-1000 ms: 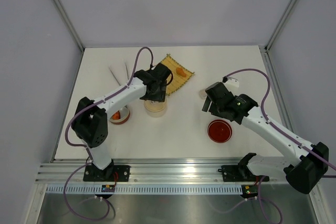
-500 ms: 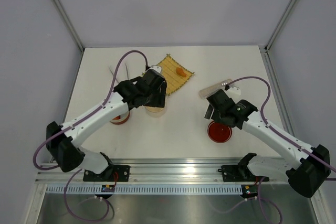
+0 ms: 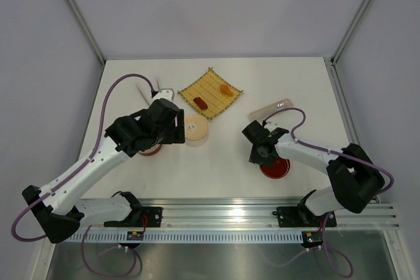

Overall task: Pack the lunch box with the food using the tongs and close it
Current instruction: Pick up the box lid from the center of the board.

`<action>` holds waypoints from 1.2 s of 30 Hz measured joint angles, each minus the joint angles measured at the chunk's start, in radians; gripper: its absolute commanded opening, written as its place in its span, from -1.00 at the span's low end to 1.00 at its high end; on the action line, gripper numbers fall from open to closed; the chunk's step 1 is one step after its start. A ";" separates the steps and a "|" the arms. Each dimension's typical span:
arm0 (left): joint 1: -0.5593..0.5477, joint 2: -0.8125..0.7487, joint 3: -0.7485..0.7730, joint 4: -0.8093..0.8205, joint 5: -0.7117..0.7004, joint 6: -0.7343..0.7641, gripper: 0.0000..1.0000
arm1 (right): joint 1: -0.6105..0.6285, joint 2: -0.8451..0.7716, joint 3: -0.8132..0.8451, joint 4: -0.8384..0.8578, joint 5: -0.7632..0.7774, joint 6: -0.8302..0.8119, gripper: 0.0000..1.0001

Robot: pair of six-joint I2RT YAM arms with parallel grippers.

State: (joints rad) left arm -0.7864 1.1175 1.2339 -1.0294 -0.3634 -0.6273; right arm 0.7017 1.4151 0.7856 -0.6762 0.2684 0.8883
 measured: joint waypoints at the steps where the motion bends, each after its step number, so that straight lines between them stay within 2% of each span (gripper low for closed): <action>1: 0.000 -0.003 0.000 -0.007 -0.004 -0.003 0.43 | 0.001 0.034 0.000 0.022 0.000 -0.005 -0.30; 2: 0.000 -0.006 0.000 -0.014 -0.008 -0.006 0.43 | 0.003 0.062 0.007 0.027 0.000 -0.011 -0.59; 5: 0.001 -0.012 0.000 -0.033 -0.015 -0.012 0.44 | 0.010 0.085 0.026 0.075 0.003 -0.017 -1.00; 11: 0.001 -0.027 -0.024 -0.006 0.019 -0.005 0.56 | 0.040 0.053 0.032 0.085 -0.032 -0.012 -1.00; 13: -0.003 -0.035 -0.072 0.032 0.064 0.000 0.60 | 0.043 0.012 0.053 0.073 -0.056 -0.003 -1.00; 14: -0.008 -0.037 -0.105 0.061 0.093 0.002 0.70 | 0.044 -0.010 0.076 0.069 -0.069 0.005 -1.00; 19: -0.064 -0.048 -0.310 0.263 0.277 0.009 0.86 | 0.045 -0.060 0.233 0.071 -0.116 0.048 -1.00; 26: -0.132 -0.064 -0.453 0.525 0.440 -0.035 0.88 | 0.045 -0.075 0.283 0.113 -0.196 0.132 -1.00; 36: -0.142 -0.046 -0.466 0.753 0.460 -0.082 0.85 | 0.045 -0.101 0.275 0.164 -0.285 0.225 -1.00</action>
State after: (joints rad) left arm -0.9283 1.0714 0.7677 -0.2760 0.0971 -0.7090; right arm 0.7467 1.3140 1.0603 -0.5121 -0.0166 1.1133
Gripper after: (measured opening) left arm 0.931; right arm 0.015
